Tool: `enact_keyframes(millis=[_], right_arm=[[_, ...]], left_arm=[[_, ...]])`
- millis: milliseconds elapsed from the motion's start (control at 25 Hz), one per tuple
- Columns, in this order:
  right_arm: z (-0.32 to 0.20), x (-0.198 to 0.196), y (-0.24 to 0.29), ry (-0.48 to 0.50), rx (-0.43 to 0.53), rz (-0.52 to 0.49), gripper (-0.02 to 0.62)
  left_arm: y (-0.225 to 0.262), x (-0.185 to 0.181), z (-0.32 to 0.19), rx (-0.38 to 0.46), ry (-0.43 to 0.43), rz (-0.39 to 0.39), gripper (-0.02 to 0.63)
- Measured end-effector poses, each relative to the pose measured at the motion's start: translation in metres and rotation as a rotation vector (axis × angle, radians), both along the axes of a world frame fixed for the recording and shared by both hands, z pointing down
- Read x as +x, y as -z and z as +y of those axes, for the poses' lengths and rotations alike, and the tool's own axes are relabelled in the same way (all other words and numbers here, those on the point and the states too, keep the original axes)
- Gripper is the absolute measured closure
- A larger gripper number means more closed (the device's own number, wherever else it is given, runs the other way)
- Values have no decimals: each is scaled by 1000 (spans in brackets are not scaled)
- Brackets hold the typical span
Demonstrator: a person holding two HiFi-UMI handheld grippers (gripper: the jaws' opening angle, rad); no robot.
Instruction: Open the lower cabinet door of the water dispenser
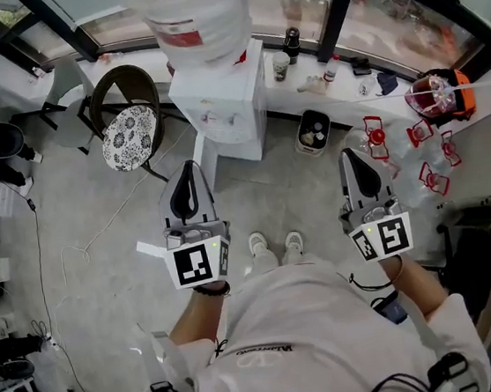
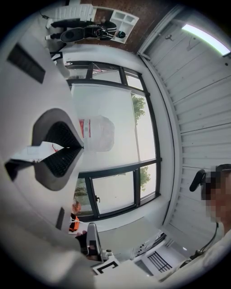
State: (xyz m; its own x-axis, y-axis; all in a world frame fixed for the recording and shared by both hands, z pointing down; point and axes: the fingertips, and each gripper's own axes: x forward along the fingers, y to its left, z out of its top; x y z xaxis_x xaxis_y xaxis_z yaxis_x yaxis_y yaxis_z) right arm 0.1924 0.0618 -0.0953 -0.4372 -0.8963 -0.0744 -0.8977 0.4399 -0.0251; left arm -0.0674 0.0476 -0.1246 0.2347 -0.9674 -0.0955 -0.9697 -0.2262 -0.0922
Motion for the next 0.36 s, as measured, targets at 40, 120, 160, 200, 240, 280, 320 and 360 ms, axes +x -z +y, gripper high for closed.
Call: enact_keyframes(millis=[40,120,160,200,240,280,320,360], right_arm=[[0,0,0,-1,1,-1,580],[1,-1,1,0,2,-2,580],[1,-2,0,1,2,-2,580],[1,-3,0,2,2,-2,580],[1,-4,0,3,1,-2,580],[1,-5,0,4,1,-2,580],[0,-5,0,3,1,-3,581],[0,-6,0,3,1,-3,581]], left_arm=[[1,-1,0,2,0,1,601],[1,-2,1,4,3,2,601],[1,-3,1,4,5,3,600],[1,-5,1,4,6,3,601],[1,-6,1,4,7,4,601],[1,-7,0,5,8,4,601],[2,-8,0,5,8,5,601],[2,-8,0,6,9,5,601]])
